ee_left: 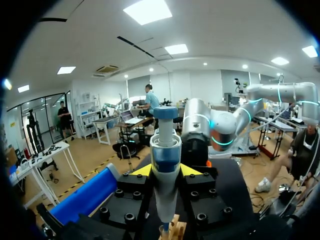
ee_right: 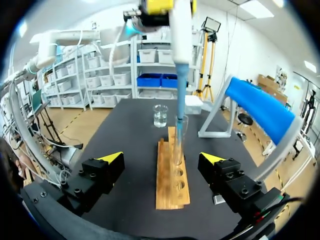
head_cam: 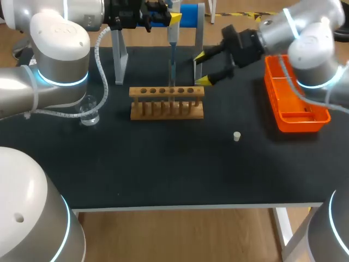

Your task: Invert the test tube, pick up the pipette, mount the tip to pipette, aspirate from beaker and dispense into the tube, eject the tip, return the pipette, and cap with the stopper.

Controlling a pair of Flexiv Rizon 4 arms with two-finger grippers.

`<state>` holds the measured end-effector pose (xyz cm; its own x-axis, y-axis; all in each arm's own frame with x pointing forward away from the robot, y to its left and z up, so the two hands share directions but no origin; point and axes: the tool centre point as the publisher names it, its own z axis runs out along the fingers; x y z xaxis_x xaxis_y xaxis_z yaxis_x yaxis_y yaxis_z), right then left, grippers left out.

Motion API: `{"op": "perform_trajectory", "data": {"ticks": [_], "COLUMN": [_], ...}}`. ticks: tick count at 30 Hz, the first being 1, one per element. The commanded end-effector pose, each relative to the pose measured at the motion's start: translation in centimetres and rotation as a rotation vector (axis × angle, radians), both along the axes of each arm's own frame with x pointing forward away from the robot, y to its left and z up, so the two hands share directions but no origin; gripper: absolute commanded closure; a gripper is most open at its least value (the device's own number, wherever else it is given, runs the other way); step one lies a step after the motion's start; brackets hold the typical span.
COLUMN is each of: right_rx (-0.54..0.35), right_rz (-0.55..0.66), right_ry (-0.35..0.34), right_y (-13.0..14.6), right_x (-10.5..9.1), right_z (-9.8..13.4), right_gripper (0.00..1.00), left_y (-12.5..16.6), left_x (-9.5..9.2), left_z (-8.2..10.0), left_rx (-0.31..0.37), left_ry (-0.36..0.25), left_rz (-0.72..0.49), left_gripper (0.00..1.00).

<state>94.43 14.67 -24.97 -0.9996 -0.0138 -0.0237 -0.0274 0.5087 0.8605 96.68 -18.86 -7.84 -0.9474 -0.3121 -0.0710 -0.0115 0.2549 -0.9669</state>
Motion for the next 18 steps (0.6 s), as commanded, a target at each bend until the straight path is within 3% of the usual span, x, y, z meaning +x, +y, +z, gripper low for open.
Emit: {"op": "perform_trajectory", "data": {"ticks": [1, 11, 18], "right_rx": [-0.004, -0.038, -0.038], "right_rz": [-0.084, -0.109, -0.109], "right_ry": [-0.037, -0.037, -0.037], "right_y": [-3.8, -3.4, -3.4], "right_x": [-3.1, -1.8, -1.8], "right_z": [3.6, 10.7, 10.7], "right_gripper": [0.00, 0.00, 0.00], "left_y": [0.0, 0.0, 0.0], "left_x": [-0.1, -0.1, -0.1], "left_z": [0.0, 0.0, 0.0], "left_rx": [-0.002, -0.002, -0.002], "left_ry": [-0.002, -0.002, -0.002], "left_rz": [0.002, 0.002, 0.002], "left_gripper": [1.00, 1.00, 1.00]}}
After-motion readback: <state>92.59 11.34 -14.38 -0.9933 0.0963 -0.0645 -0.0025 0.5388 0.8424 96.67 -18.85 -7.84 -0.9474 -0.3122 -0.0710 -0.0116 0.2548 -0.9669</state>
